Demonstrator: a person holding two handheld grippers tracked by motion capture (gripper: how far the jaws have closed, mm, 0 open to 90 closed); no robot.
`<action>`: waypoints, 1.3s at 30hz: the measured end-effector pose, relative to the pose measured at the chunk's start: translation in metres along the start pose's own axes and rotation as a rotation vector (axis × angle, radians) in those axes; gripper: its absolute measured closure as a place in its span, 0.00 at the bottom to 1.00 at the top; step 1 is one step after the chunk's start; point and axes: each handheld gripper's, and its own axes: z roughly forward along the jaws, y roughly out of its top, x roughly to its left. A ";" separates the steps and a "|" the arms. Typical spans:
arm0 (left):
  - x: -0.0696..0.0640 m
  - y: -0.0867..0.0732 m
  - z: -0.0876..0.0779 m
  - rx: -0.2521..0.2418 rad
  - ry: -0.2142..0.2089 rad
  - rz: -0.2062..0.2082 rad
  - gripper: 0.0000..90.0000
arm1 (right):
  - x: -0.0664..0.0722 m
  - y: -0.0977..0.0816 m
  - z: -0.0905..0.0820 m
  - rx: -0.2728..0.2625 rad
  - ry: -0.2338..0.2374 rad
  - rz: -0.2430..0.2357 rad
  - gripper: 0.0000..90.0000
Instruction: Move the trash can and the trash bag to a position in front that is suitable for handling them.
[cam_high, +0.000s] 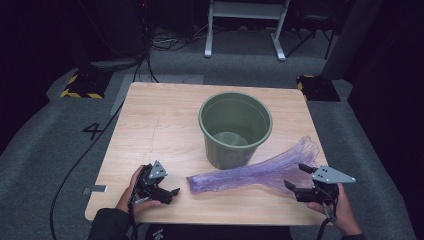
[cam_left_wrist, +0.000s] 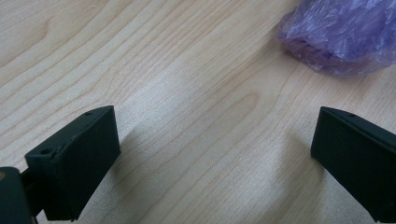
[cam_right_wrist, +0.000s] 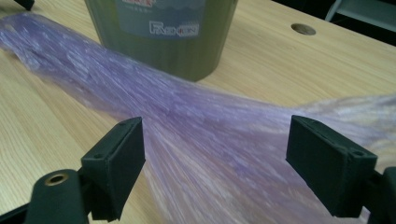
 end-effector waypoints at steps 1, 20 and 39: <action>0.000 0.000 0.000 0.000 0.000 0.000 0.01 | 0.001 0.002 0.001 0.000 -0.002 -0.002 0.22; 0.000 0.000 0.000 0.001 0.000 0.001 0.01 | 0.024 0.042 0.050 0.008 0.041 -0.030 0.22; 0.000 0.000 0.000 0.000 0.000 0.000 0.01 | 0.046 0.069 0.096 0.019 0.089 -0.043 0.20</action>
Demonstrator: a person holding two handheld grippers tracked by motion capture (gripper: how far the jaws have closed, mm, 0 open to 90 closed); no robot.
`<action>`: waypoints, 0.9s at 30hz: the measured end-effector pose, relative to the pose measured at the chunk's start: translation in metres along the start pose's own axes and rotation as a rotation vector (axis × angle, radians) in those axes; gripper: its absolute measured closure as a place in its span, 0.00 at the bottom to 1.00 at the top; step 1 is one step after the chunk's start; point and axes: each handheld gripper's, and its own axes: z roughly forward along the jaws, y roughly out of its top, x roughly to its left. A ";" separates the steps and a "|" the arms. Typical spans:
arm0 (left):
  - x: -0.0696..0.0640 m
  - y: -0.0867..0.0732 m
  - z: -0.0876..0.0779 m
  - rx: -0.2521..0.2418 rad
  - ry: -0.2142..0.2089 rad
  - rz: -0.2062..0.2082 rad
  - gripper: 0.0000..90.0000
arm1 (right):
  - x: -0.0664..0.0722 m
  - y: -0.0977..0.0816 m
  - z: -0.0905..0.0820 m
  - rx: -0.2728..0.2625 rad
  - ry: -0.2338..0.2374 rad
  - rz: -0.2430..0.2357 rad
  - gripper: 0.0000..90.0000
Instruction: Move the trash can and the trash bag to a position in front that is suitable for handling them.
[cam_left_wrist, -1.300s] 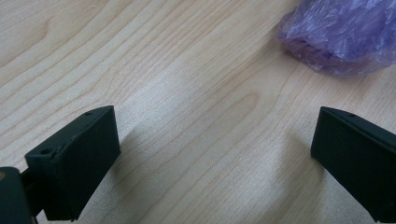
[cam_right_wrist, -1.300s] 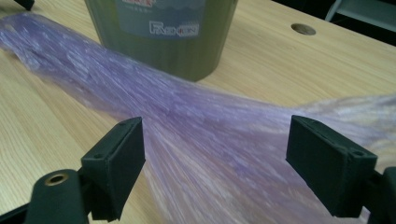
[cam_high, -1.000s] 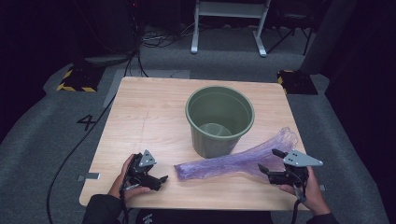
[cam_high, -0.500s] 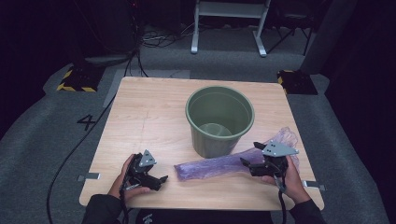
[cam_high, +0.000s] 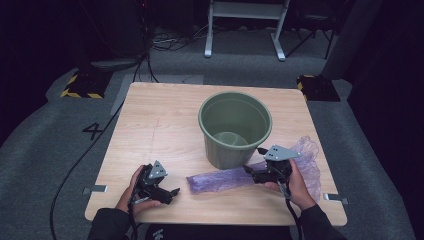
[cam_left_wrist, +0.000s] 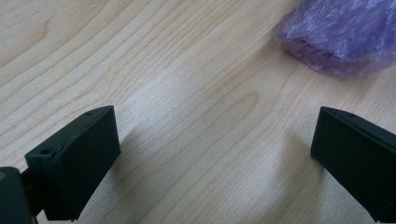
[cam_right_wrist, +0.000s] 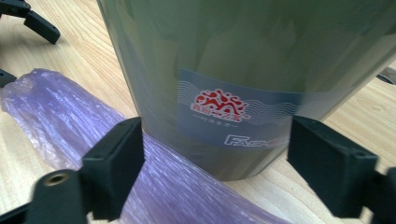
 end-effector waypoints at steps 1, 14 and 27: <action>0.000 0.000 0.000 0.001 0.000 0.001 0.01 | 0.000 0.000 0.001 -0.001 0.000 0.001 0.20; 0.000 0.000 0.000 0.000 0.000 0.000 0.01 | 0.000 0.008 0.017 0.005 -0.012 0.009 0.19; 0.000 0.000 0.000 0.000 0.000 0.000 0.01 | 0.006 0.011 0.016 0.016 0.007 -0.020 0.22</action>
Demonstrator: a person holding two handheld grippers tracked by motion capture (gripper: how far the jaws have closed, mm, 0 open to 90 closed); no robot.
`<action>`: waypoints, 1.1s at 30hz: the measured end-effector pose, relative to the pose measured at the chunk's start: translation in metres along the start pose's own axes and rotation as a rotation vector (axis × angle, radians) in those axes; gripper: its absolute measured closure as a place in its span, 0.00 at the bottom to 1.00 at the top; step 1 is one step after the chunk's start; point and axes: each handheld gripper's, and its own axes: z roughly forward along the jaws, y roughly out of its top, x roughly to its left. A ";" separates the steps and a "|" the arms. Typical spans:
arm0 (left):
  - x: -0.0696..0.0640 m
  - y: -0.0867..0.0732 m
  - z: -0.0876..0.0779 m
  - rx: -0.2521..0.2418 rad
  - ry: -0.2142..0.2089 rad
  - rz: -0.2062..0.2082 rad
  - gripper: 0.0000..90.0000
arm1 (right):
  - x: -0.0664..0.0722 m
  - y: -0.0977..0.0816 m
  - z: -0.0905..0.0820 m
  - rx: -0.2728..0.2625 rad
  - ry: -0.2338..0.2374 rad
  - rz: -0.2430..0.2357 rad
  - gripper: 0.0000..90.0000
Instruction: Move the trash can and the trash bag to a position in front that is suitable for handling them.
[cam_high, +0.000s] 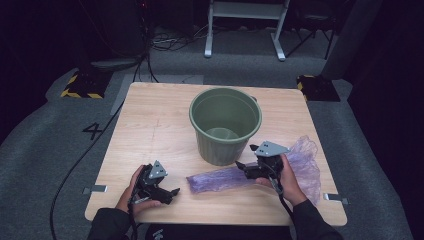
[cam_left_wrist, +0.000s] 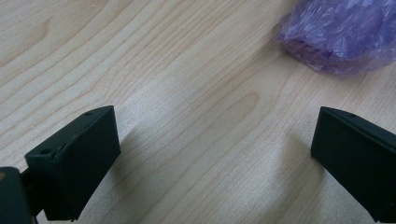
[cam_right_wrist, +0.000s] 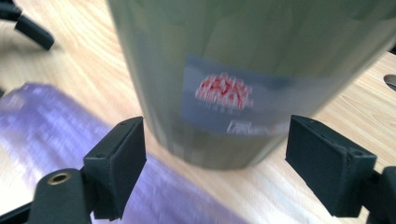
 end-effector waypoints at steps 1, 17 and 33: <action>0.000 0.000 0.000 0.000 0.000 0.000 0.01 | 0.000 0.000 0.000 0.000 0.000 0.000 0.22; -0.001 0.001 0.001 0.002 -0.002 0.000 0.01 | -0.004 -0.090 -0.071 0.125 -0.067 0.092 0.58; -0.006 0.005 0.005 0.004 -0.007 0.003 0.00 | -0.042 -0.117 -0.062 0.173 -0.125 0.160 0.85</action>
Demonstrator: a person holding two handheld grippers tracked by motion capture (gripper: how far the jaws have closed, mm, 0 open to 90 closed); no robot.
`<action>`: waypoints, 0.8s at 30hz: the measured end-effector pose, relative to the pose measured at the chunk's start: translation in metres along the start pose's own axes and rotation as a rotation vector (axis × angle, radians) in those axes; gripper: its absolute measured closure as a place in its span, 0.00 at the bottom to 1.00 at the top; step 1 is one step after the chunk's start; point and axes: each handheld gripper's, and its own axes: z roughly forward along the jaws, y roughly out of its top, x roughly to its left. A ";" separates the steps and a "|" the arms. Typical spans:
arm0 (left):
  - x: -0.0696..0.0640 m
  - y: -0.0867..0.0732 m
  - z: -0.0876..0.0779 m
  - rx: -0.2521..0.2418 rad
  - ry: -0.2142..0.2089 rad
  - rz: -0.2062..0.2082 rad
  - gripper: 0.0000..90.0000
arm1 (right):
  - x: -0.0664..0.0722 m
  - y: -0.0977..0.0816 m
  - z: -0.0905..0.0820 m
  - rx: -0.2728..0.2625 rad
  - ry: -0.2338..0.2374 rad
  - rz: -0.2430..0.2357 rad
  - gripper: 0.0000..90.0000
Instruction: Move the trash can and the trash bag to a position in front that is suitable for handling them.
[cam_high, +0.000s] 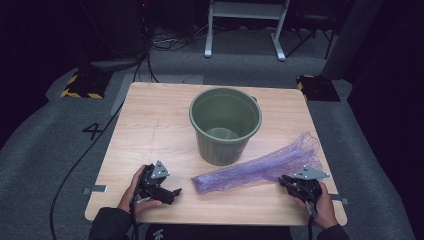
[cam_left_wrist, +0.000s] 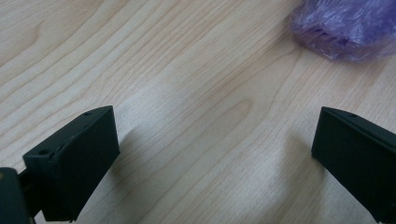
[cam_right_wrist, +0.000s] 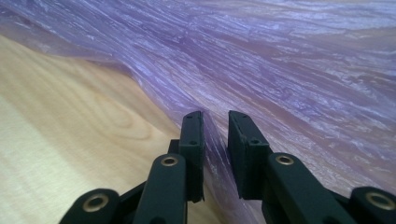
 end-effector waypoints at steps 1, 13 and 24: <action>-0.001 0.001 0.001 0.002 0.000 0.009 0.00 | -0.003 0.001 0.001 0.003 -0.003 -0.003 0.84; -0.010 0.013 0.012 0.003 -0.032 0.036 0.00 | -0.033 0.007 0.011 -0.008 -0.019 -0.004 0.71; -0.016 0.024 0.022 0.002 -0.034 0.035 0.00 | -0.037 0.017 -0.006 -0.146 -0.020 0.091 0.33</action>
